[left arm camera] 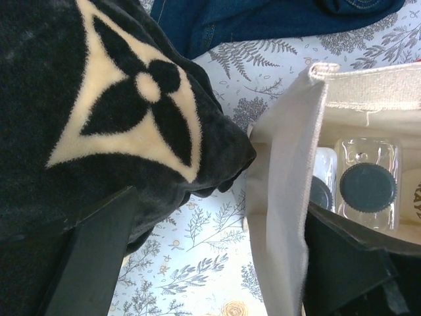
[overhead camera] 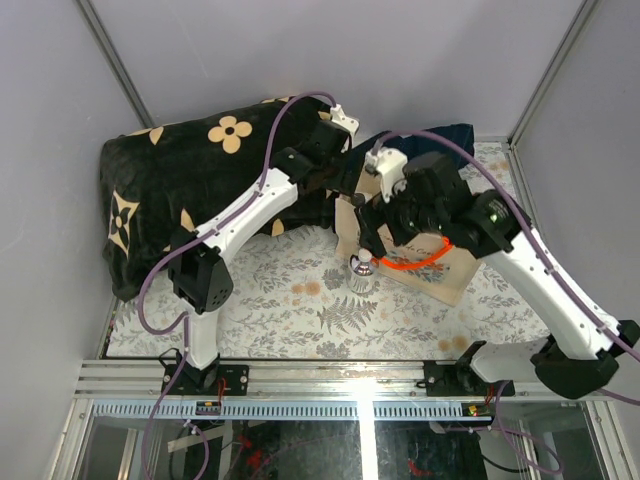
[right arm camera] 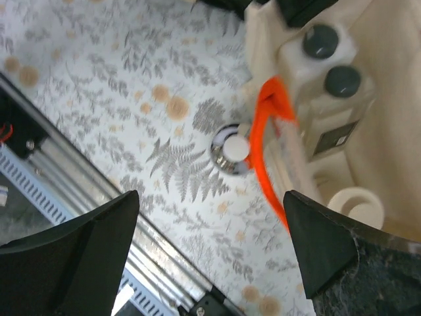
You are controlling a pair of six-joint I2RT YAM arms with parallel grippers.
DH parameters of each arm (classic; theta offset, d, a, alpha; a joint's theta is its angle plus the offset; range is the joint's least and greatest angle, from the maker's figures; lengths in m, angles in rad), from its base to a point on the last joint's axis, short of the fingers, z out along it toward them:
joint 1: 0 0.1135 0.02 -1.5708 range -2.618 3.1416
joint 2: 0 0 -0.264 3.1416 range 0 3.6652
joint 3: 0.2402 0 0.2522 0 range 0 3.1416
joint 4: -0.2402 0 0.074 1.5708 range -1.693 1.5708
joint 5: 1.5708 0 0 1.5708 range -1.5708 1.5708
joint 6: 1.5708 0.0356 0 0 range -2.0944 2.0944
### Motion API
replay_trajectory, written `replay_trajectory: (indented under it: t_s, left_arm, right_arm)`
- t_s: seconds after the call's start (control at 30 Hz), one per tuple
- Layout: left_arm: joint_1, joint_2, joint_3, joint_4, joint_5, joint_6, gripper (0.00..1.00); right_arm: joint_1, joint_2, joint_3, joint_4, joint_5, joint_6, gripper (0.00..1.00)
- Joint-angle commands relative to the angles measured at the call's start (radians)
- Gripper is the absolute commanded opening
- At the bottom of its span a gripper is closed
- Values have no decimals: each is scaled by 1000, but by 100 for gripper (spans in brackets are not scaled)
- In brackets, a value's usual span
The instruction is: Place the personal care products into the canvas bag
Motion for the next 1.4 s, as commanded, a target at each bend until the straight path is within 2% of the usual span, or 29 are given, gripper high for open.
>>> replay_trajectory:
  t_s: [0.0, 0.1, 0.37, 0.53, 0.83, 1.37]
  left_arm:
    - [20, 42, 57, 54, 9, 18, 88]
    - [26, 60, 82, 45, 17, 22, 88]
    - [38, 69, 95, 43, 25, 15, 88]
    - [56, 75, 115, 31, 32, 3, 88]
    - [98, 89, 127, 8, 67, -29, 88]
    - [99, 95, 154, -16, 90, -23, 88]
  right_arm:
    - [126, -21, -93, -48, 103, 85, 98]
    - [190, 16, -108, -42, 132, 93, 98]
    - [198, 57, -72, 0, 152, 53, 100]
    - [198, 55, -204, 7, 166, 82, 100]
    - [198, -27, -485, 275, 168, 67, 99]
    - [170, 22, -632, 498, 252, -26, 100]
